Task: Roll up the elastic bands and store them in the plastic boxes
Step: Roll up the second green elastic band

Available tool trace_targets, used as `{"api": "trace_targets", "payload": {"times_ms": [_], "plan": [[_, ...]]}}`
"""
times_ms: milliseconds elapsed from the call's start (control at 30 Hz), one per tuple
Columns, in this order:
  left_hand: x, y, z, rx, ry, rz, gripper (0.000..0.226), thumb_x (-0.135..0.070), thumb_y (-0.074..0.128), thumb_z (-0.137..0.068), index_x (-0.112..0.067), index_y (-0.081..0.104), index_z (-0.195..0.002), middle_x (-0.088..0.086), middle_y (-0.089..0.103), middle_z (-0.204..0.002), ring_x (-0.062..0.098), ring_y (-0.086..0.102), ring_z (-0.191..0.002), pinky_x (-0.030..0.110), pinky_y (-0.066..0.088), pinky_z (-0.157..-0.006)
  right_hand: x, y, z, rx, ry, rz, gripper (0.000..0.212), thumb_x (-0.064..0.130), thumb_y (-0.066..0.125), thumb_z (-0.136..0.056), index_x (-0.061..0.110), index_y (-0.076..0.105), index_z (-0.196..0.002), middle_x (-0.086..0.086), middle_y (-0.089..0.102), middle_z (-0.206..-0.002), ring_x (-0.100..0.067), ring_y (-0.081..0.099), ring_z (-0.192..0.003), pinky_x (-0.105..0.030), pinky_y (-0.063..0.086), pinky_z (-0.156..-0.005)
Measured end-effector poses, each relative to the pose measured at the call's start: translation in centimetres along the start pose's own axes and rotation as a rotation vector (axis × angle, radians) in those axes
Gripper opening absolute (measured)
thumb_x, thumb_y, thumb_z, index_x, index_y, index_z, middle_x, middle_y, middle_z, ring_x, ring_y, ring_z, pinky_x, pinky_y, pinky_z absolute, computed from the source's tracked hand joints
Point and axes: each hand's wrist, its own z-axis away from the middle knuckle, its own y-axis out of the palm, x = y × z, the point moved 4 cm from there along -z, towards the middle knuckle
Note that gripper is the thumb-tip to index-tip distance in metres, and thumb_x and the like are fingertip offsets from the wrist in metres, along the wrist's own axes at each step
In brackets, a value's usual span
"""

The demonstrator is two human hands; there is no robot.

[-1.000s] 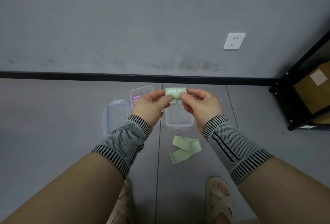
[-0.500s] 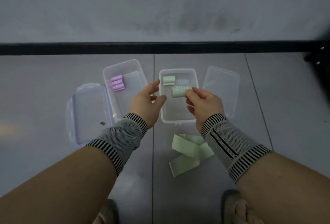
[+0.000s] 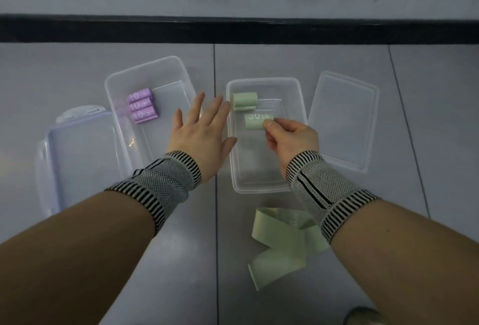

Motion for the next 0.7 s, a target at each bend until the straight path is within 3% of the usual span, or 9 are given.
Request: {"api": "trace_targets", "payload": {"times_ms": [367,533,700], "plan": [[0.5,2.7,-0.3,-0.005,0.019,0.039,0.069,-0.053,0.023,-0.092,-0.027,-0.003,-0.15,-0.012,-0.001,-0.158,0.021,-0.014,-0.145,0.061,0.005,-0.112,-2.8,3.1,-4.7,-0.014,-0.033,0.125,0.027,0.026,0.075,-0.078,0.005,0.074,-0.095,-0.005,0.07,-0.073,-0.017,0.065,-0.07,-0.043,0.058,-0.082],[0.5,2.9,-0.4,-0.008,0.026,0.041,0.067,-0.052,0.024,-0.093,-0.026,-0.001,-0.15,-0.012,-0.001,-0.158,0.021,-0.015,-0.144,0.061,0.004,-0.111,-2.3,3.3,-6.1,-0.01,-0.047,0.23,0.016,0.031,0.075,-0.078,0.018,0.07,-0.069,-0.006,0.07,-0.071,-0.024,0.068,-0.073,-0.044,0.058,-0.08],[0.6,3.0,-0.5,0.0,0.02,0.05,0.067,-0.051,0.024,-0.094,-0.027,-0.002,-0.15,-0.012,-0.003,-0.158,0.021,-0.017,-0.144,0.061,0.003,-0.112,-2.4,3.5,-6.7,-0.022,-0.015,0.263,0.021,0.035,0.077,-0.074,0.019,0.067,-0.065,-0.009,0.072,-0.076,-0.027,0.07,-0.078,-0.045,0.058,-0.079]]}}
